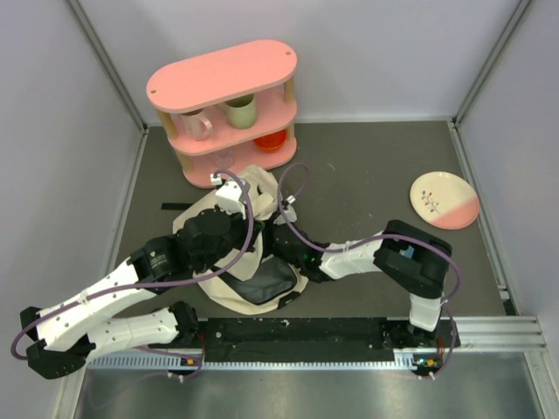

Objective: Pack the student bag
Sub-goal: Place the book in the student bag.

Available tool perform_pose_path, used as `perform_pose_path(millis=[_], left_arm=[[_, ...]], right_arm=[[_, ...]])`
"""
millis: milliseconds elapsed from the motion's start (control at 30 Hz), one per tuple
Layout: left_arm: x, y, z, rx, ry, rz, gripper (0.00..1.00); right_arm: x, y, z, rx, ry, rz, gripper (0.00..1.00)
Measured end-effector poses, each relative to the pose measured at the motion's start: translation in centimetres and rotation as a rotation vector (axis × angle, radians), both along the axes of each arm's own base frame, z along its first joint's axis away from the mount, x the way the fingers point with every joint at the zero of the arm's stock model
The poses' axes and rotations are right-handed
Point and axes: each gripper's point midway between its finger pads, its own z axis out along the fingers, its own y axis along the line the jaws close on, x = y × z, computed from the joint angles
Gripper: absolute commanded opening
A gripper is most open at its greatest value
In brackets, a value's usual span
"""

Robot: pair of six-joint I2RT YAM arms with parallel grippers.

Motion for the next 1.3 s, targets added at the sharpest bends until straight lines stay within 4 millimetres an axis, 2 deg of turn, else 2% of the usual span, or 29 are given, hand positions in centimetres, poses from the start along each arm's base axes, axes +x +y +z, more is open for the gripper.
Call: perform_pose_path(millis=[33, 100, 133, 200, 300, 400, 467, 500, 533, 767, 867, 1000, 1167, 1300], left_arm=[[0.0, -0.1, 0.0, -0.004, 0.0, -0.001, 0.0], [0.0, 0.0, -0.1, 0.0, 0.002, 0.002, 0.0], [0.0, 0.0, -0.3, 0.004, 0.005, 0.002, 0.0], [0.0, 0.1, -0.5, 0.011, 0.011, 0.003, 0.0], [-0.1, 0.3, -0.9, 0.012, 0.014, 0.007, 0.0], [-0.3, 0.6, -0.8, 0.003, 0.012, 0.008, 0.0], [-0.3, 0.6, -0.6, -0.004, 0.009, 0.009, 0.0], [-0.3, 0.6, -0.6, -0.006, 0.008, 0.01, 0.0], [-0.3, 0.7, -0.6, -0.006, 0.007, 0.012, 0.0], [-0.3, 0.7, -0.6, -0.005, 0.008, 0.013, 0.0], [-0.3, 0.6, -0.6, -0.011, 0.011, 0.015, 0.0], [-0.4, 0.3, -0.7, -0.027, 0.02, 0.006, 0.0], [-0.8, -0.5, -2.9, -0.019, 0.064, -0.02, 0.0], [-1.3, -2.1, -4.3, -0.041, 0.099, -0.074, 0.0]], right_arm=[[0.5, 0.6, -0.4, -0.006, 0.004, -0.006, 0.07], [0.9, 1.2, -1.7, -0.016, 0.008, -0.016, 0.12], [1.0, 1.2, -2.5, -0.022, 0.012, -0.019, 0.21], [1.1, 1.0, -4.1, -0.039, 0.023, -0.025, 0.33], [0.8, 0.1, -5.2, -0.047, 0.028, -0.025, 0.51], [0.3, -0.8, -4.4, -0.027, 0.0, -0.015, 0.63], [-0.3, -2.0, -3.9, -0.042, -0.019, -0.006, 0.67], [-0.5, -2.5, -3.7, -0.049, -0.029, -0.004, 0.78], [-0.8, -3.2, -3.6, -0.063, -0.038, -0.001, 0.8], [-3.2, -7.1, -2.2, -0.107, -0.077, 0.037, 0.81], [-5.2, -8.9, -2.1, -0.129, -0.09, 0.069, 0.8], [-7.9, -12.6, -1.7, -0.165, -0.111, 0.09, 0.81], [-8.4, -17.6, 0.1, -0.2, -0.163, 0.019, 0.87], [-7.8, -21.2, 1.9, -0.225, -0.246, -0.067, 0.91]])
